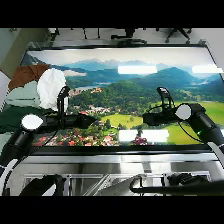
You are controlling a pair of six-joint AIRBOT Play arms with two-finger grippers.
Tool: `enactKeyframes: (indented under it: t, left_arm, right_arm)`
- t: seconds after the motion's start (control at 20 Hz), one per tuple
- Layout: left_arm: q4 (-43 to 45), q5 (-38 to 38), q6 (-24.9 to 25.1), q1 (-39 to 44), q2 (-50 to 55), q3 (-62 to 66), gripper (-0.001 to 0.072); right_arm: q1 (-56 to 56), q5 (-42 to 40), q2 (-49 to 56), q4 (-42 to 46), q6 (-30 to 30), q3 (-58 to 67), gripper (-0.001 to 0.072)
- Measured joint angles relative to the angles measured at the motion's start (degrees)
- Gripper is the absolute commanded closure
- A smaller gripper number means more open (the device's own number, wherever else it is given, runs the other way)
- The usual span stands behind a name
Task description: Fold the shirts.
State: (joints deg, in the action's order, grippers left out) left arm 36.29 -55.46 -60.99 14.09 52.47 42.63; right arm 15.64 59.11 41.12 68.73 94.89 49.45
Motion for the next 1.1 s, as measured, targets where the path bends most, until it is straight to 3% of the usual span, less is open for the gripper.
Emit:
enactKeyframes:
  t: [0.6, 1.1]
  left_arm:
    - [-0.28, 0.20, 0.00, 0.00, 4.90, -0.44, 0.0692]
    - [-0.33, 0.26, 0.00, 0.00, 22.21, -0.42, 0.0691]
  right_arm:
    - [0.00, 0.02, 0.00, 0.00, -0.02, -0.17, 0.0687]
    - [0.00, -0.31, 0.00, 0.00, -0.02, -0.17, 0.0687]
